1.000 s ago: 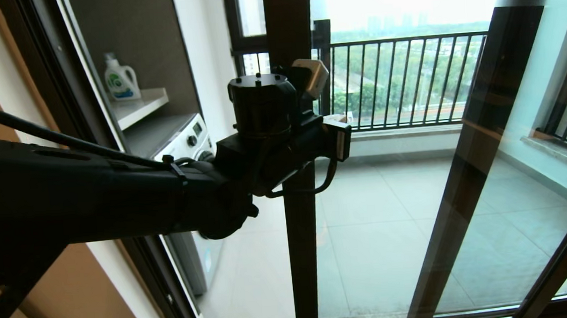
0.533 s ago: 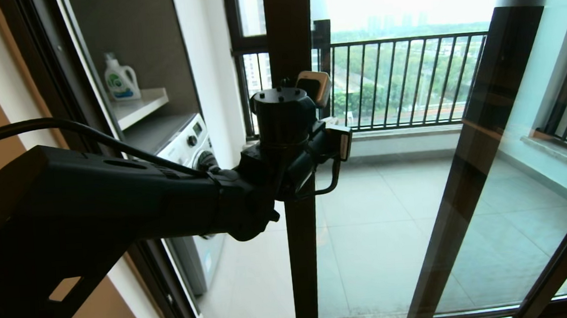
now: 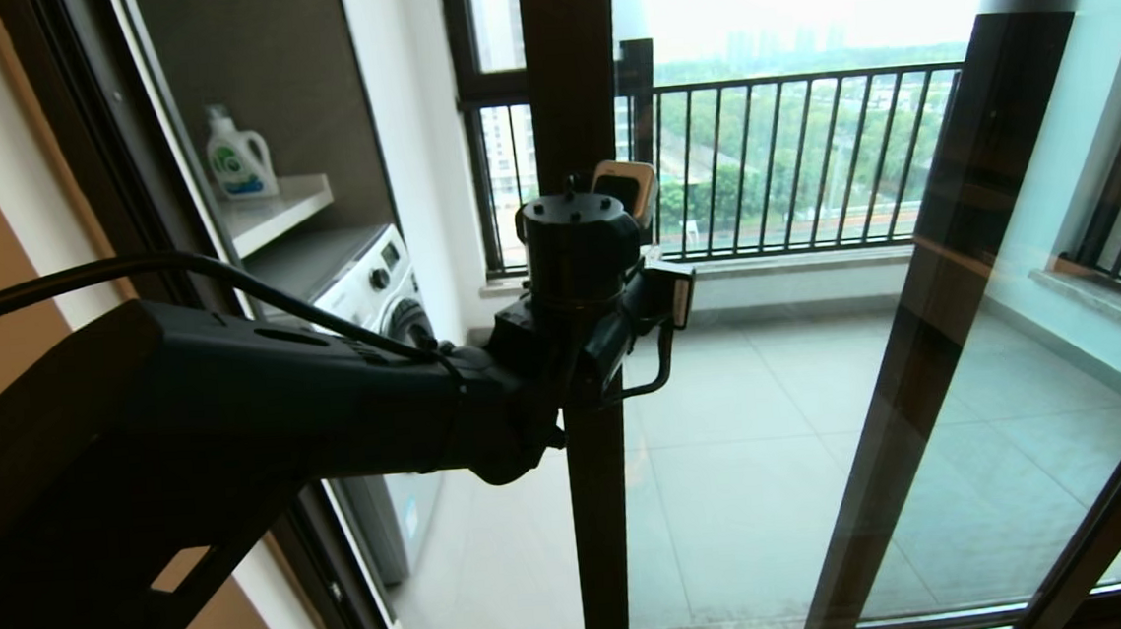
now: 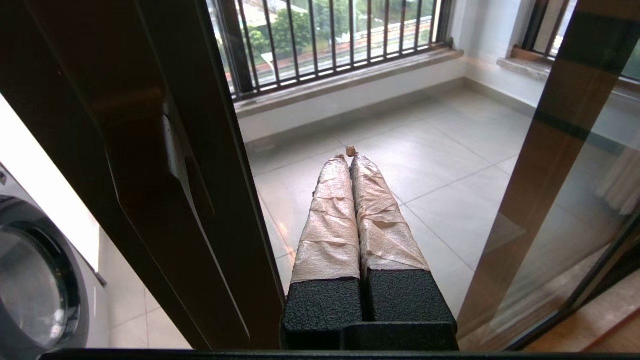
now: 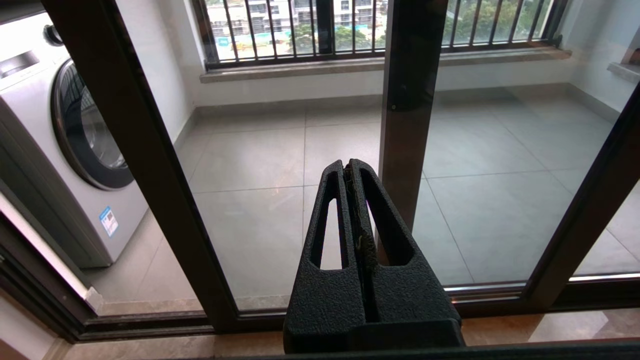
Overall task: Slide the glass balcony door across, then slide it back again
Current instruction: Close the slid door
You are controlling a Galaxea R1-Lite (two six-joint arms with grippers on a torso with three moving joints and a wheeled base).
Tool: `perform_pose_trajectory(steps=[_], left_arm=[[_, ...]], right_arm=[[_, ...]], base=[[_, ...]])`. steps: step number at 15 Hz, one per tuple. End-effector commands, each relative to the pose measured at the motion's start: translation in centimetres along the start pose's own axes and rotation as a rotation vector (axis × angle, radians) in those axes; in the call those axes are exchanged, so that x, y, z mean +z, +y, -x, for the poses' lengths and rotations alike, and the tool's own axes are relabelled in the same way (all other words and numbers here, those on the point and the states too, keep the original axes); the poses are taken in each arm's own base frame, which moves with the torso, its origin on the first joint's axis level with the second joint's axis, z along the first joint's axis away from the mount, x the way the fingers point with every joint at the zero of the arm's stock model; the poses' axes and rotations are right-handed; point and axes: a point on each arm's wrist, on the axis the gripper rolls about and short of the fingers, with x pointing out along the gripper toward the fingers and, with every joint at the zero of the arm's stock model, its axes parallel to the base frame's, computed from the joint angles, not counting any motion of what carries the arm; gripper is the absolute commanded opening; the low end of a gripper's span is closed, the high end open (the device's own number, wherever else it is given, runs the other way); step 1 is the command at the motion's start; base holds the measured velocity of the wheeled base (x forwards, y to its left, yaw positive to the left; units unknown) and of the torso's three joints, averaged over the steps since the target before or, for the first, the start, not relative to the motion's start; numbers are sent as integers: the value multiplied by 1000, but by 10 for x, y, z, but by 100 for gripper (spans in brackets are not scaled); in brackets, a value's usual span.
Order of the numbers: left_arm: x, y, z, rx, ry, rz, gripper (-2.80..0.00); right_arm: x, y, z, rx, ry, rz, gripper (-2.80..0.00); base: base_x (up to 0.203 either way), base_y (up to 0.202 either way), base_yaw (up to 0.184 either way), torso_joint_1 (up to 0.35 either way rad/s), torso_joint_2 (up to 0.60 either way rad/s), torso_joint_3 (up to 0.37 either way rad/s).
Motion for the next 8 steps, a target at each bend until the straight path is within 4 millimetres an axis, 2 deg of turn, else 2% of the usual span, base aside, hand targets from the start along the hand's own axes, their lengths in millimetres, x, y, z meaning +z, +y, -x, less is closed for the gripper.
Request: perform_pose_trajectory(steps=[1,8], left_arm=[[2,2,-2,19,-13,3,-280],[-12,26,-16,105,-46,-19,-280]], right_arm=[[-3,0,-1,0,12,0,-280],[-3,0,-1,0,13,0,-280]], base=[[0,0,0,0,0,0],[0,0,0,0,0,0]])
